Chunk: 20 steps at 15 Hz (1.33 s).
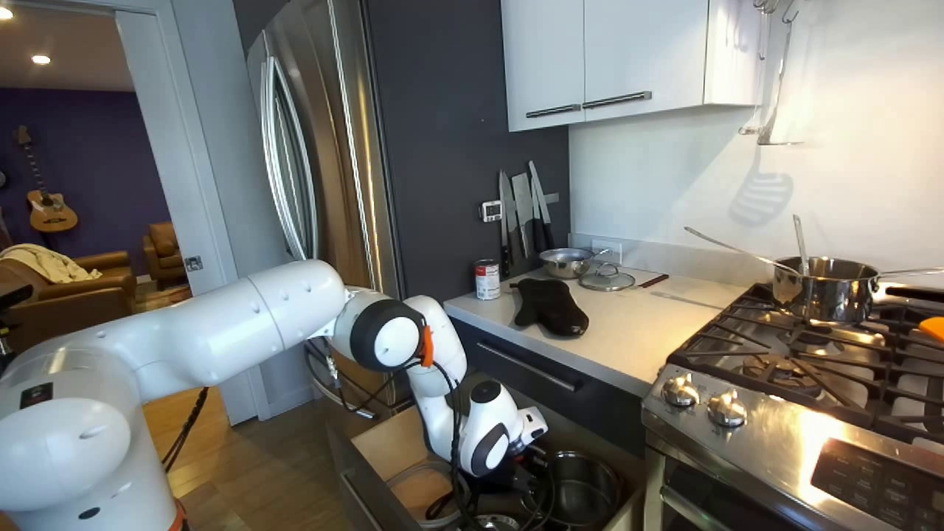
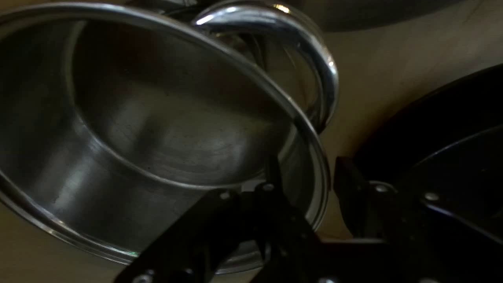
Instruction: Pick up the silver pot from the open drawer and place it on the bottom left cooker on the hob of the stove
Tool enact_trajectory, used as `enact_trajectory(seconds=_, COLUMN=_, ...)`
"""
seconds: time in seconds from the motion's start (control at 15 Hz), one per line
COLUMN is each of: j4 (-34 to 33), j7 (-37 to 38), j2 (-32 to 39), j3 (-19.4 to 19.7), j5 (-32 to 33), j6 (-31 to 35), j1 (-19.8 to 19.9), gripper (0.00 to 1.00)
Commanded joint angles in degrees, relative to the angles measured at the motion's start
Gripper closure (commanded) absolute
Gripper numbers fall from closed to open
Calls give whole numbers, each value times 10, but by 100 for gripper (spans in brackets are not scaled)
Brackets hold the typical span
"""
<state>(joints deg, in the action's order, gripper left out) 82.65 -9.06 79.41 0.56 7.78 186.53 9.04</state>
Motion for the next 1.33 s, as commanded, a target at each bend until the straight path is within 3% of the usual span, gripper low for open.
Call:
enact_trajectory(seconds=0.0, j4=-52, j7=-15, j2=42, j3=-14, j5=18, j6=2, j1=17, gripper=55)
enact_trajectory(seconds=0.07, j4=-60, j7=-17, j2=48, j3=-15, j5=20, j6=1, j1=19, gripper=55)
enact_trajectory(seconds=0.2, j4=-72, j7=-20, j2=57, j3=-18, j5=23, j6=-1, j1=21, gripper=65)
enact_trajectory(seconds=0.33, j4=-81, j7=-24, j2=64, j3=-20, j5=27, j6=-8, j1=23, gripper=66)
enact_trajectory(seconds=0.4, j4=-84, j7=-26, j2=68, j3=-22, j5=29, j6=-10, j1=25, gripper=82)
enact_trajectory(seconds=0.47, j4=-86, j7=-28, j2=69, j3=-22, j5=31, j6=-12, j1=25, gripper=91)
enact_trajectory(seconds=0.53, j4=-86, j7=-28, j2=69, j3=-23, j5=33, j6=-15, j1=26, gripper=92)
enact_trajectory(seconds=0.6, j4=-85, j7=-28, j2=68, j3=-22, j5=33, j6=-17, j1=25, gripper=100)
enact_trajectory(seconds=1.27, j4=-32, j7=-17, j2=20, j3=6, j5=20, j6=-14, j1=-2, gripper=98)
